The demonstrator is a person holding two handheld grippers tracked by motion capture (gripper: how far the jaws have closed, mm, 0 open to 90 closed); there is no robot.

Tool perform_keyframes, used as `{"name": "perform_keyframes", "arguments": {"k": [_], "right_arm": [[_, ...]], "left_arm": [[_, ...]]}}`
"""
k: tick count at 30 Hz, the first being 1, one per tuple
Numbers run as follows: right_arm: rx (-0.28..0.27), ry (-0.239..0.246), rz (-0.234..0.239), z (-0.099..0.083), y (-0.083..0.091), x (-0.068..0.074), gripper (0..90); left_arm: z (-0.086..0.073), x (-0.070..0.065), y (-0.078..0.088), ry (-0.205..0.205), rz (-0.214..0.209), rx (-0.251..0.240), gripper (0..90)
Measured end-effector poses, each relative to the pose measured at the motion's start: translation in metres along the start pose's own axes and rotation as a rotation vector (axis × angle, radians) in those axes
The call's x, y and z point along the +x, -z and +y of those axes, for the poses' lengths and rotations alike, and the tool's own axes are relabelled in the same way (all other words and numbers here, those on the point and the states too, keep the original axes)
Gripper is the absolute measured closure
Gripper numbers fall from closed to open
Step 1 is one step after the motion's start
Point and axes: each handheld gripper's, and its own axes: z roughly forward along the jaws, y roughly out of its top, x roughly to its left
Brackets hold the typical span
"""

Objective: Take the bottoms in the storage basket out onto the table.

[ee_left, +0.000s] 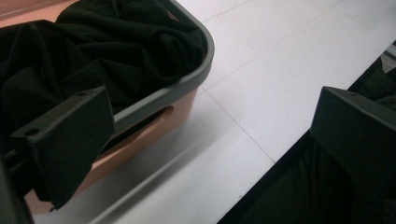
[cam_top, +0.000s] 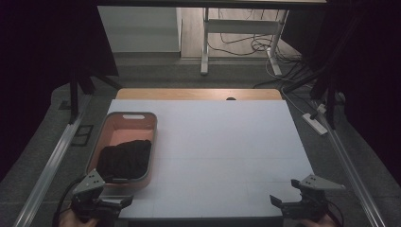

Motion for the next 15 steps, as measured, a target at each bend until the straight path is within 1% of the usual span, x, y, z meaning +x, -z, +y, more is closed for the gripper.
{"name": "perform_keyframes", "arguments": {"k": [3, 4, 6, 9, 11, 15], "right_arm": [[0.002, 0.001, 0.004, 0.000, 0.000, 0.000, 0.0], [0.003, 0.001, 0.007, 0.000, -0.001, 0.000, 0.0], [0.005, 0.000, 0.010, 0.000, -0.001, 0.000, 0.0], [0.011, 0.003, 0.013, 0.000, -0.001, 0.000, 0.0], [0.012, 0.006, 0.014, 0.001, -0.001, 0.000, 0.0], [0.020, 0.019, 0.015, 0.001, -0.002, 0.001, 0.0]], "left_arm": [[0.003, 0.002, 0.000, 0.012, 0.001, 0.007, 0.1], [0.004, 0.004, 0.001, 0.021, 0.004, 0.007, 0.1], [0.006, 0.006, 0.001, 0.025, 0.007, 0.004, 0.1], [0.008, 0.007, 0.001, 0.029, 0.015, 0.006, 0.1], [0.009, 0.008, 0.000, 0.024, 0.016, 0.008, 0.1], [0.015, 0.010, -0.005, 0.026, 0.021, 0.024, 0.1]]}}
